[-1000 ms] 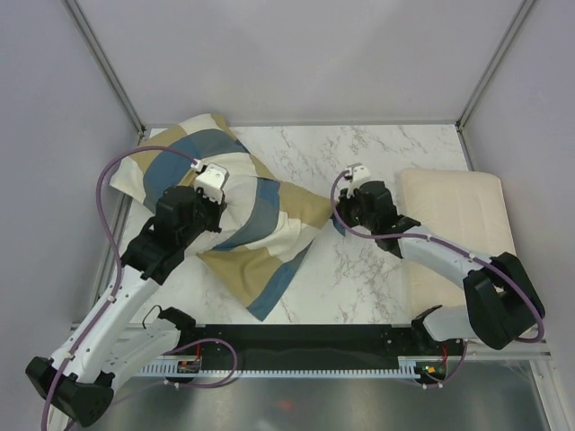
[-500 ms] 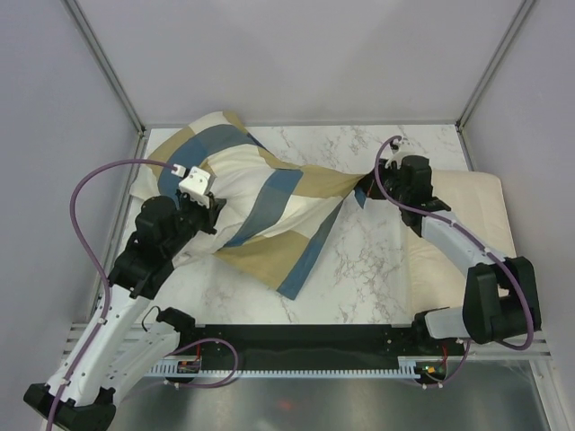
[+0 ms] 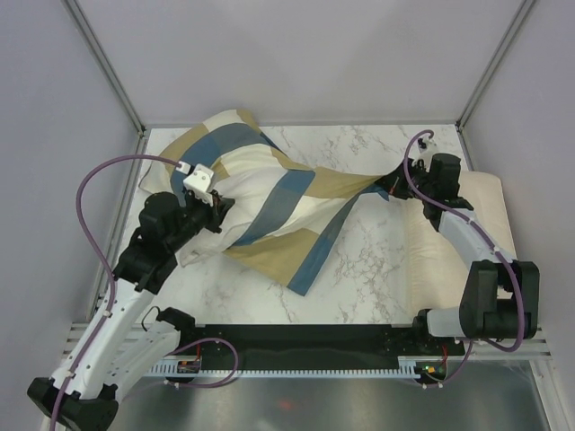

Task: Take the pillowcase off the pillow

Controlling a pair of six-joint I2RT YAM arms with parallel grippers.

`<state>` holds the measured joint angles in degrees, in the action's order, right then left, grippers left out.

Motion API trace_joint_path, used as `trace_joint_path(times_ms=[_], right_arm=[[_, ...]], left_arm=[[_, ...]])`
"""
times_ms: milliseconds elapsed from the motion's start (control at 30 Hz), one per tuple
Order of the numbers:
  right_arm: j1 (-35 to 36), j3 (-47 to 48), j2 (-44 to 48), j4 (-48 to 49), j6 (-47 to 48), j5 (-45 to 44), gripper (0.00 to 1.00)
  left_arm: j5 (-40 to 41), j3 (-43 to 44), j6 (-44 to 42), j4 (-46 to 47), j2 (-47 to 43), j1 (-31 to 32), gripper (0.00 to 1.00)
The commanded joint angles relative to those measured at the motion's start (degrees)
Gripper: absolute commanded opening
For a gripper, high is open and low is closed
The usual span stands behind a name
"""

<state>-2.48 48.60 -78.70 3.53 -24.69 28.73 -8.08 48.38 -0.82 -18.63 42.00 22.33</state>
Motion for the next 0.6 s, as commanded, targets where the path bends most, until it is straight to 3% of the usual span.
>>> trace_joint_path(times_ms=[0,133,167,200,267,300,400,567], right_arm=[[-2.1,2.2,2.1,-1.0,3.6,-15.6,0.0],[9.3,5.5,8.2,-11.9,6.6,-21.7,0.01],[11.9,6.5,9.0,-14.1,5.4,-21.8,0.13],[13.0,8.6,9.7,-16.5,4.7,-21.4,0.41],[16.7,10.4,12.9,-20.9,2.4,-22.6,0.66],[18.2,10.8,14.5,-21.4,1.7,-23.4,0.86],[24.1,12.9,20.0,-22.5,-1.1,-27.6,0.95],[34.2,17.4,17.4,-21.0,-3.2,-29.8,0.95]], left_arm=[[4.1,4.0,0.3,2.5,2.4,-3.7,0.02],[-1.0,6.7,3.4,2.2,7.7,-3.6,0.02],[-1.3,6.9,4.0,2.1,8.3,-3.6,0.02],[-2.1,6.9,4.2,2.2,9.1,-3.6,0.02],[-4.6,6.5,5.5,2.4,9.2,-3.6,0.02],[-5.5,6.1,5.7,2.5,9.5,-3.6,0.02],[-6.5,5.1,5.9,2.5,9.9,-3.4,0.02],[-8.4,4.3,5.9,2.5,10.5,-3.1,0.02]])
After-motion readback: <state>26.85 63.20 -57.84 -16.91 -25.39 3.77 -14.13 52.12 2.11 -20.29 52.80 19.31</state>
